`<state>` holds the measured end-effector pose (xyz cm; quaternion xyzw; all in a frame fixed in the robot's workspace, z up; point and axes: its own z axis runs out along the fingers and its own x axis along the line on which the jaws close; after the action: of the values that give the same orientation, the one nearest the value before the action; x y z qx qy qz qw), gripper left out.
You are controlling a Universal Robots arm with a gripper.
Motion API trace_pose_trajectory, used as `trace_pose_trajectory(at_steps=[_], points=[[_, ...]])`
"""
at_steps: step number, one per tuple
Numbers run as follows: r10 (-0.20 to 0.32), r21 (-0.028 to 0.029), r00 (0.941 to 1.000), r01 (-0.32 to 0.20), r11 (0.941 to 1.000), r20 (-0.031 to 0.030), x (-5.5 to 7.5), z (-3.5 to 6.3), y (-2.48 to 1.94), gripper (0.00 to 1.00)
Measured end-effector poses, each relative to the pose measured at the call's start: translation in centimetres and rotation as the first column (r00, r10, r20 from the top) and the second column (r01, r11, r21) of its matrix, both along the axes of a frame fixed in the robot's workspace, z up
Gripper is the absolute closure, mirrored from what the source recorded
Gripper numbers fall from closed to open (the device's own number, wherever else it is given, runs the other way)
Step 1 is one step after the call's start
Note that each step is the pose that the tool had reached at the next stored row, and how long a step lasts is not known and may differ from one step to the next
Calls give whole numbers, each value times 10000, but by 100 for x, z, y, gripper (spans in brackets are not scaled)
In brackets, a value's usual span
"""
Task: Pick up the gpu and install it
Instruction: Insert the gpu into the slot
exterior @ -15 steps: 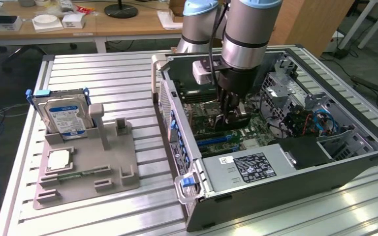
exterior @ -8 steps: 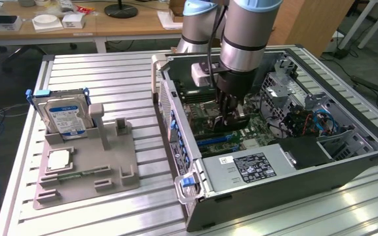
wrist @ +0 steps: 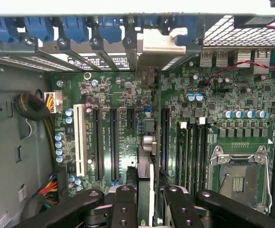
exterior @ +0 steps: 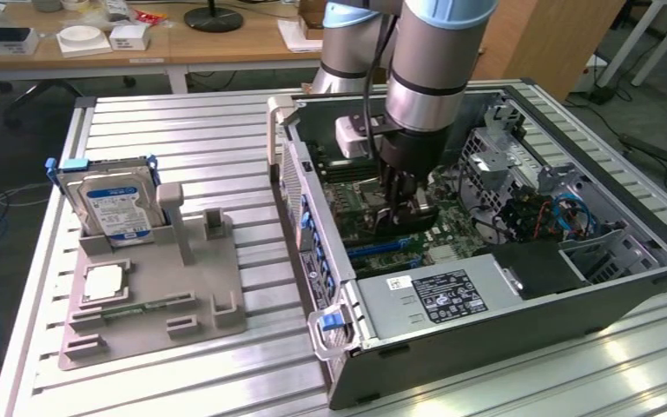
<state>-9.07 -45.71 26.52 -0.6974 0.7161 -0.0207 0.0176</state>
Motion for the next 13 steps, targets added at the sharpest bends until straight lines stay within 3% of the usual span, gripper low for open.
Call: trace_pose_trajectory(at_steps=[10,13], points=[[0,0,10000,0,10000,1,-30,-68,0,74],[0,-1,10000,0,10000,28,-50,-81,-1,74]])
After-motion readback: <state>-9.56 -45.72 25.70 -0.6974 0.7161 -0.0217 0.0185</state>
